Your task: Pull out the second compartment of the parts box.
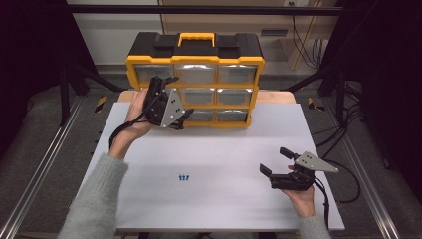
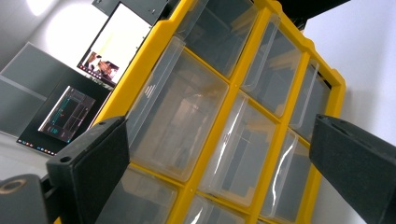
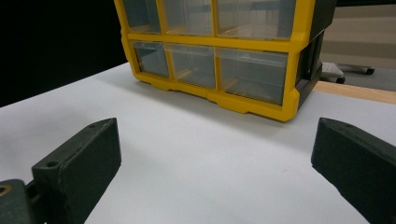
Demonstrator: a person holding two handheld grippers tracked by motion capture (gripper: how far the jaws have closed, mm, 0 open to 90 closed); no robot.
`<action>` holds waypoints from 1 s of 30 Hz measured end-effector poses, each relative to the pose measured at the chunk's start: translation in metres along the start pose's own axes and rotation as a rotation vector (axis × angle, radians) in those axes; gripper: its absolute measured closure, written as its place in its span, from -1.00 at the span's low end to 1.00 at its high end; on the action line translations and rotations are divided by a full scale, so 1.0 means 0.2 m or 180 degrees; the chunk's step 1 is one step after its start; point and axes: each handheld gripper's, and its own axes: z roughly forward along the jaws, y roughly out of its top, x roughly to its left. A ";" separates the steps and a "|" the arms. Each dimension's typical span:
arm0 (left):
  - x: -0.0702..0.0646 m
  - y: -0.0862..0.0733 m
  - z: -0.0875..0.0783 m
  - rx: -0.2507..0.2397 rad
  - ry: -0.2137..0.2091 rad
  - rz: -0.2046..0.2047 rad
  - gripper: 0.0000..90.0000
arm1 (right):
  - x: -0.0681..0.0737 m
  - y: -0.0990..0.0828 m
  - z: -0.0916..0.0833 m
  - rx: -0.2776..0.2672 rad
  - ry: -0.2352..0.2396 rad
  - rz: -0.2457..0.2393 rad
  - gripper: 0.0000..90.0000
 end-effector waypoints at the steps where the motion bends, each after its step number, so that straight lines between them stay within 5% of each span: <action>1: 0.00 0.00 0.01 0.0007 0.0003 0.0026 -0.90 | 0.00 0.00 0.00 -0.0008 0.0002 -0.0043 -0.95; 11: 0.03 0.03 0.09 0.0136 0.0043 0.0287 -0.90 | 0.00 0.00 0.00 0.0013 -0.0006 0.0012 -0.95; 14: 0.03 0.04 0.12 0.0177 0.0060 0.0335 -0.90 | -0.01 -0.01 0.00 -0.0001 -0.0008 -0.0103 -0.95; 16: 0.04 0.04 0.15 0.0194 0.0086 0.0382 -0.89 | 0.00 0.00 0.00 0.0021 -0.0011 -0.0017 -0.95; 30: 0.09 0.05 0.25 0.0222 0.0216 0.0464 -0.87 | -0.01 -0.01 0.01 -0.0010 -0.0015 -0.0054 -0.95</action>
